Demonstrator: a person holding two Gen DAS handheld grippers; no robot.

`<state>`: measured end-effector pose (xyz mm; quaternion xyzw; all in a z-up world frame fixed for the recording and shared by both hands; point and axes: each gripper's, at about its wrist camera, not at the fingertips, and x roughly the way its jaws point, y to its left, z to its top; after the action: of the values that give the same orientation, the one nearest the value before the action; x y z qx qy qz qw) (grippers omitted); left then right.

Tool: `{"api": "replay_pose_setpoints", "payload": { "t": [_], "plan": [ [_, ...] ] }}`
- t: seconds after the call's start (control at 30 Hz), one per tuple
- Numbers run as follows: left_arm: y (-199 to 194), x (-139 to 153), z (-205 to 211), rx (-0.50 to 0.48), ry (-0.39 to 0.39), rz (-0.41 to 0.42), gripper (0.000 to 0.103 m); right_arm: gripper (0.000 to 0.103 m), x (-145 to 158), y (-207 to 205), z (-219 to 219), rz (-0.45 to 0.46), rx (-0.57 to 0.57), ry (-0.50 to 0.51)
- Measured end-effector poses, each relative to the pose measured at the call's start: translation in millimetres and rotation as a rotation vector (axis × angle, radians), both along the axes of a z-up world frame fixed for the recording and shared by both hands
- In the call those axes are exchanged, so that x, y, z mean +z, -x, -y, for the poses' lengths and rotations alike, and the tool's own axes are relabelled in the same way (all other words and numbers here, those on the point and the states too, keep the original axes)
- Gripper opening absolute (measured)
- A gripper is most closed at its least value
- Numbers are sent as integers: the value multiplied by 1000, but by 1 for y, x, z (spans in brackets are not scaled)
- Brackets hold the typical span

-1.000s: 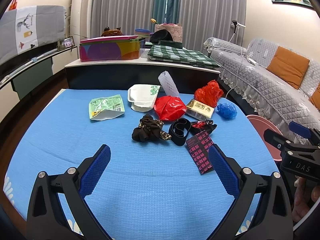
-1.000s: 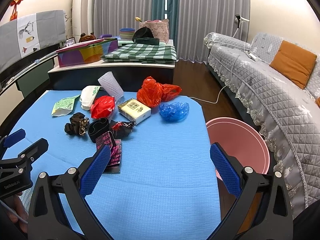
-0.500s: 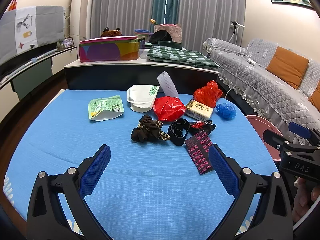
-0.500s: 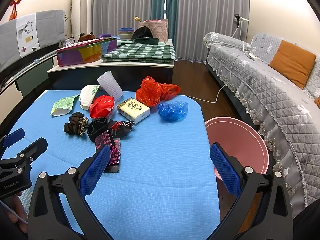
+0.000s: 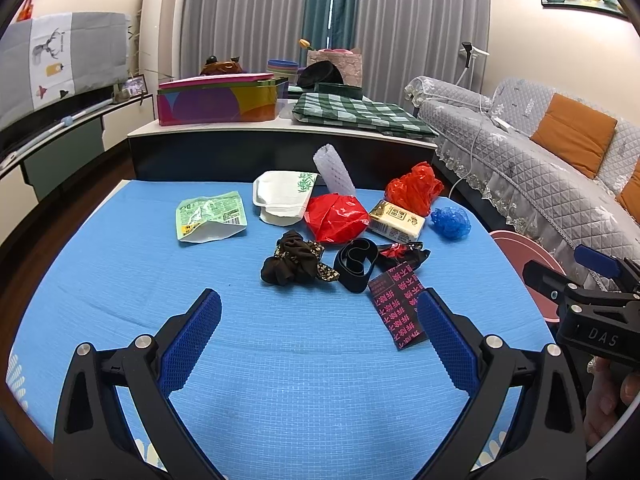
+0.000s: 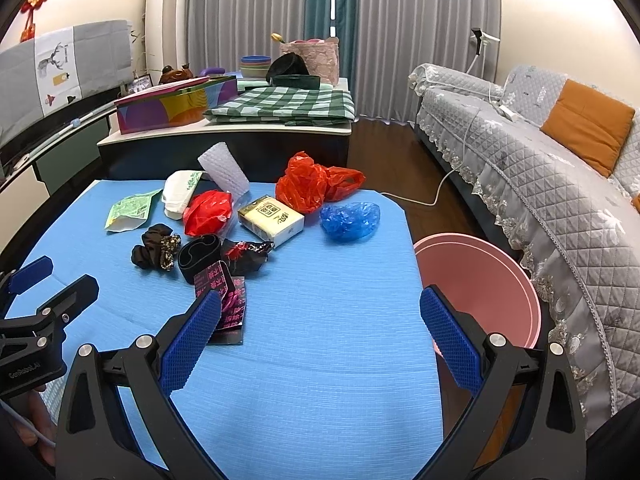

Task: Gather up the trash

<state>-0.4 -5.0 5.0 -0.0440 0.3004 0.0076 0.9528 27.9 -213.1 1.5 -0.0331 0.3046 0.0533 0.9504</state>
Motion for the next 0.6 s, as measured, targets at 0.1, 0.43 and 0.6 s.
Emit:
{"api": "replay_pose_setpoints", "payload": {
  "t": [0.1,0.43,0.6],
  "plan": [
    [0,0,1,0,2,1,95,94,0,0,-1,-2,2,0],
    [-5,5,-5,-6,29,-7,85,79,-3,-3,-2,-28,19,-20],
    [-15,5,-12,-10,39,-15,60,58,-10,-11,-5,-58,49,-63]
  ]
}}
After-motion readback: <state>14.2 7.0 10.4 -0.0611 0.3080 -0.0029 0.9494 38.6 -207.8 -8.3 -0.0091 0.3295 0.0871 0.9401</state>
